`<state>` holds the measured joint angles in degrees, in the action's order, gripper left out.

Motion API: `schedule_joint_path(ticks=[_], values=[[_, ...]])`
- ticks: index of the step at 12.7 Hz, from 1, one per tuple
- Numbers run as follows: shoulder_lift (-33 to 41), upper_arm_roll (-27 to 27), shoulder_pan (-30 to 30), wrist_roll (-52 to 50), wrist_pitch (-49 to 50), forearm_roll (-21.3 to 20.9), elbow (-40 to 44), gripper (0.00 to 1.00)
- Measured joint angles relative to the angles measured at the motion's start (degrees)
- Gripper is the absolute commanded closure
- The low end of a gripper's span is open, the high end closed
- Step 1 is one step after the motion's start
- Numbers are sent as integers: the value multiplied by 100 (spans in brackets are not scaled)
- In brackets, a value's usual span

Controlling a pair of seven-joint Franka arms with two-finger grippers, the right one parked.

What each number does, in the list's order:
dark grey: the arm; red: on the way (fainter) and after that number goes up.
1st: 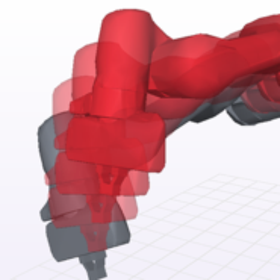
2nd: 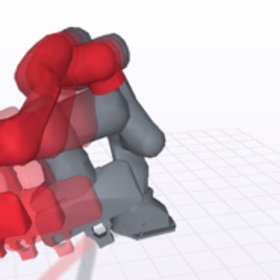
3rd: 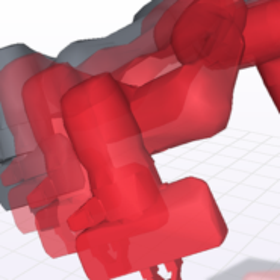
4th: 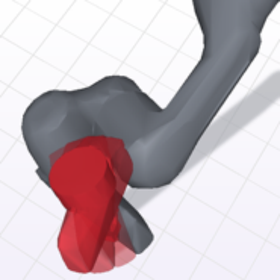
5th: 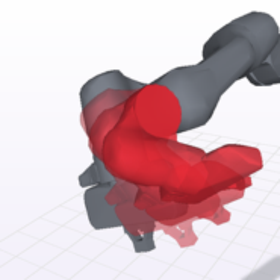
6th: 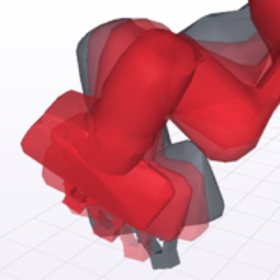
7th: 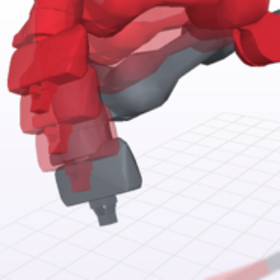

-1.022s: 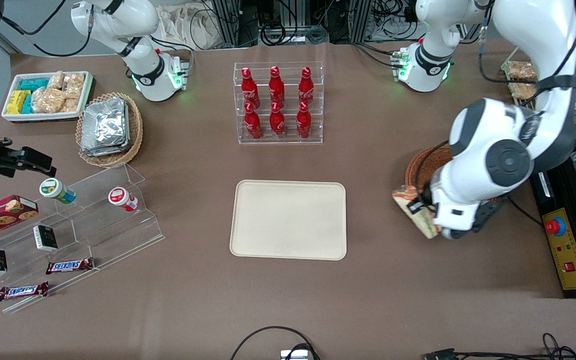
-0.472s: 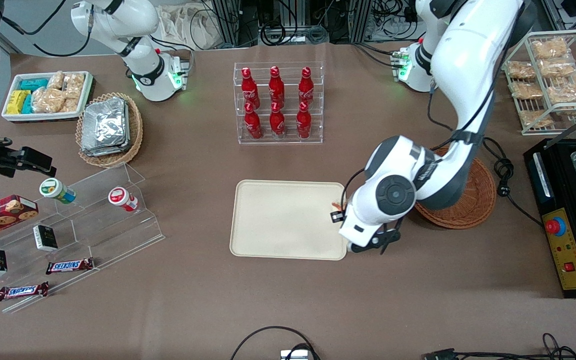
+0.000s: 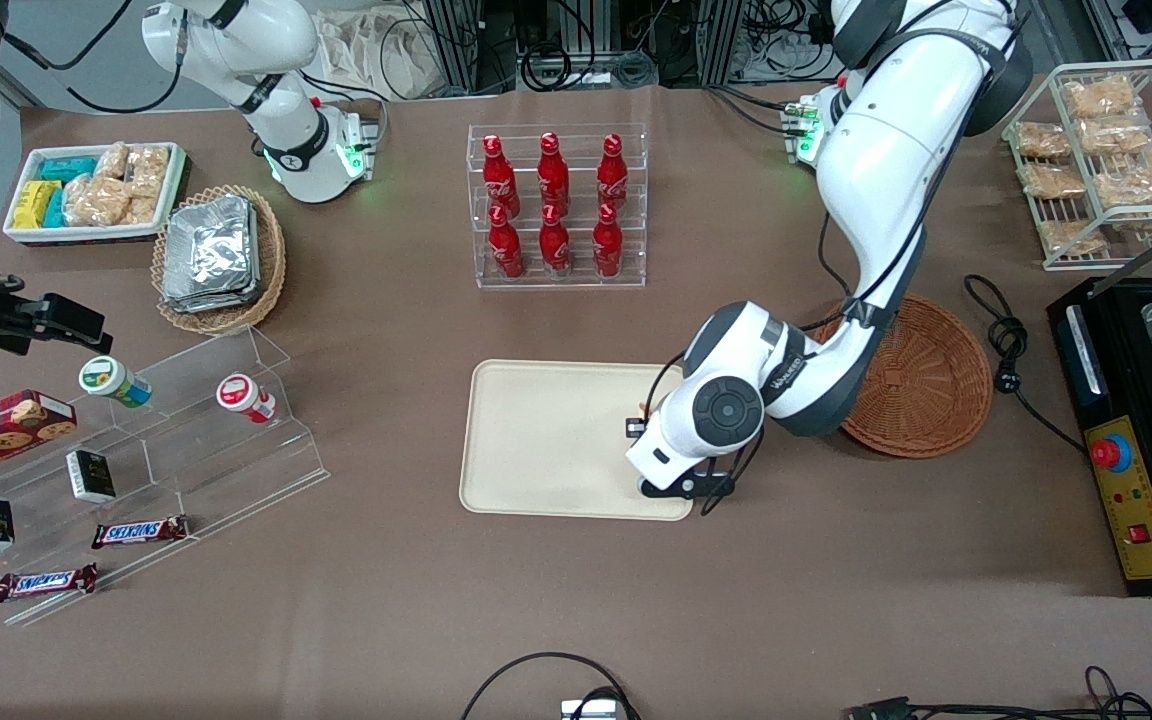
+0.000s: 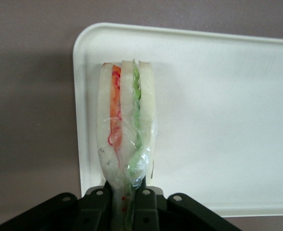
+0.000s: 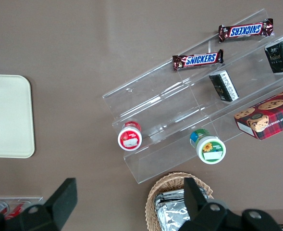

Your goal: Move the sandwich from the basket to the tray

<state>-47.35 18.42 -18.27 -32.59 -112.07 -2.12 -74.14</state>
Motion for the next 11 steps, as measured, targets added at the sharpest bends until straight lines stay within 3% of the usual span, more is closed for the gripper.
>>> schedule_joint_path(ticks=[1, 2, 7, 11], values=[[-39, -1, -4, 57, -1, 0, -15, 52], [-64, -1, -10, 71, -12, 0, -29, 1], [38, -14, -6, 86, 125, -3, 16, 0], [695, -278, 38, 87, 1386, -41, 77, 0]])
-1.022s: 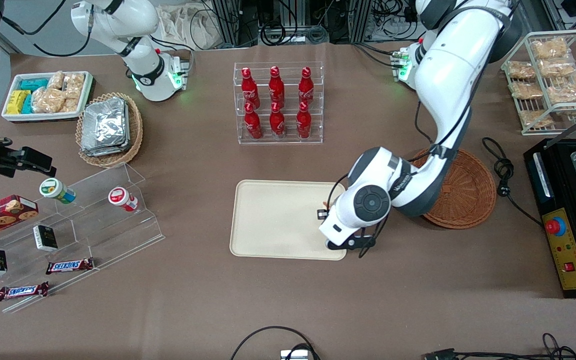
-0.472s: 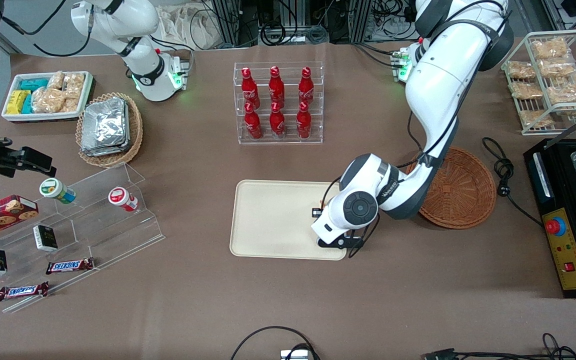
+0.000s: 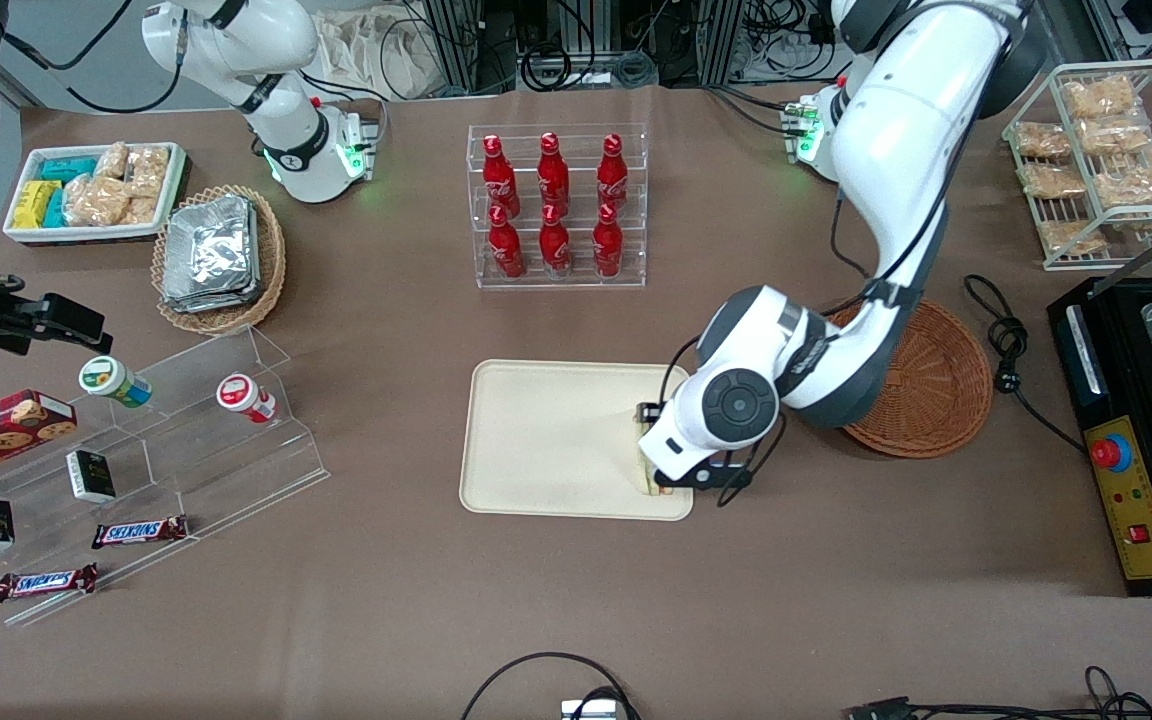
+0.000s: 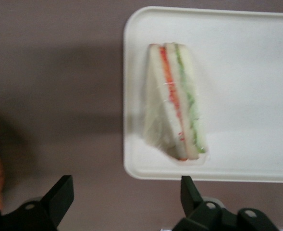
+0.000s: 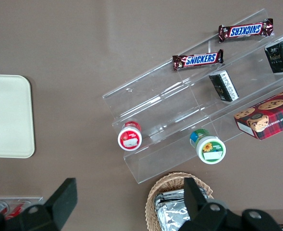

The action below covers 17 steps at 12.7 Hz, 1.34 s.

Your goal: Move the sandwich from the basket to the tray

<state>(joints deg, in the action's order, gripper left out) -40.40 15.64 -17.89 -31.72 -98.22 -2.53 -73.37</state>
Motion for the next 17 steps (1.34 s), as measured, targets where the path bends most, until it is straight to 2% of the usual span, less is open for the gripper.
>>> schedule_joint_path(ticks=[2, 4, 8, 10, 14, 17], values=[[431, -225, 69, 39, 307, -188, -172, 0], [942, -301, 274, 85, 238, -370, -793, 0], [2128, -327, 1150, 1234, -619, -399, -2462, 0], [2577, -347, 1609, 1619, -699, -398, -2885, 0], [2838, -371, 2575, 1793, -726, -356, -2516, 0], [2731, -371, 2838, 1827, -699, -63, -2142, 0]])
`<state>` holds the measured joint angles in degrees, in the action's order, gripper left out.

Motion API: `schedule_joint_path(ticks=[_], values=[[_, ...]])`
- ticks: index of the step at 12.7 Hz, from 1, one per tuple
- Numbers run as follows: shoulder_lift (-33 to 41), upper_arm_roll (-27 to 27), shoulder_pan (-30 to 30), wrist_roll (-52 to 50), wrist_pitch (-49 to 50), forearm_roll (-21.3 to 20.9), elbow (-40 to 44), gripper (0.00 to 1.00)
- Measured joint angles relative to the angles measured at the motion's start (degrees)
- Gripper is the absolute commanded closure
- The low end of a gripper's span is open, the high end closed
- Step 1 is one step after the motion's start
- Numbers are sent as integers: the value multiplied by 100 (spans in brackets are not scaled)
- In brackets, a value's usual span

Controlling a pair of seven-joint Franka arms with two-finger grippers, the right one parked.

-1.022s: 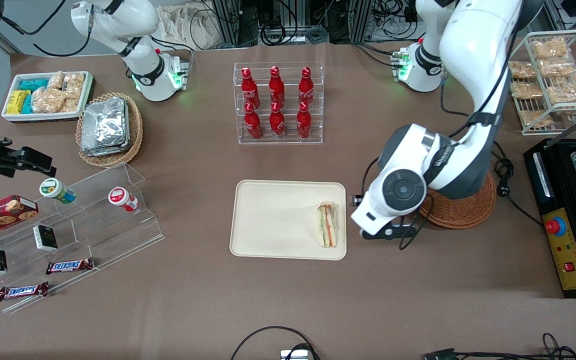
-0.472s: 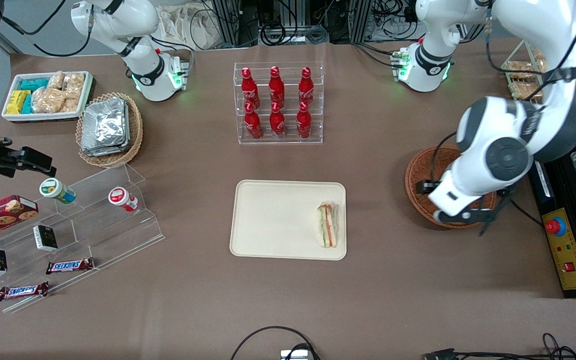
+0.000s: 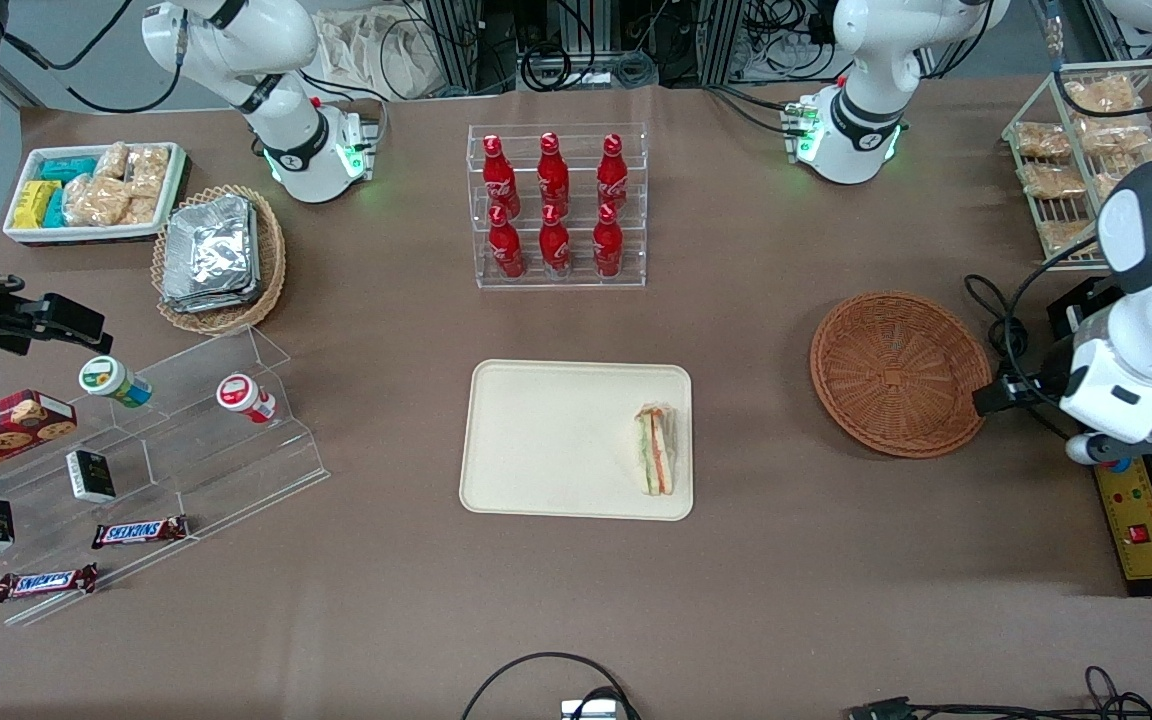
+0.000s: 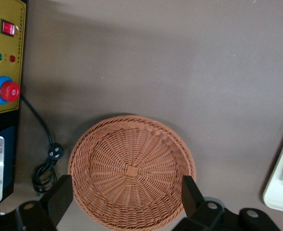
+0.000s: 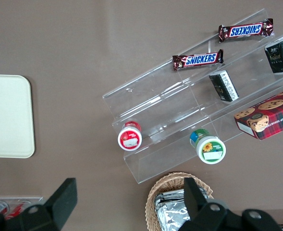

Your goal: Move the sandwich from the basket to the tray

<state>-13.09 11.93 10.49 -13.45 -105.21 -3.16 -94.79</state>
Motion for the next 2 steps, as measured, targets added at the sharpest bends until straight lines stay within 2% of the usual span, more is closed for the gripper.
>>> schedule_joint_path(ticks=[2], values=[[-177, 24, -1, -19, 233, 211, 356, 0]])
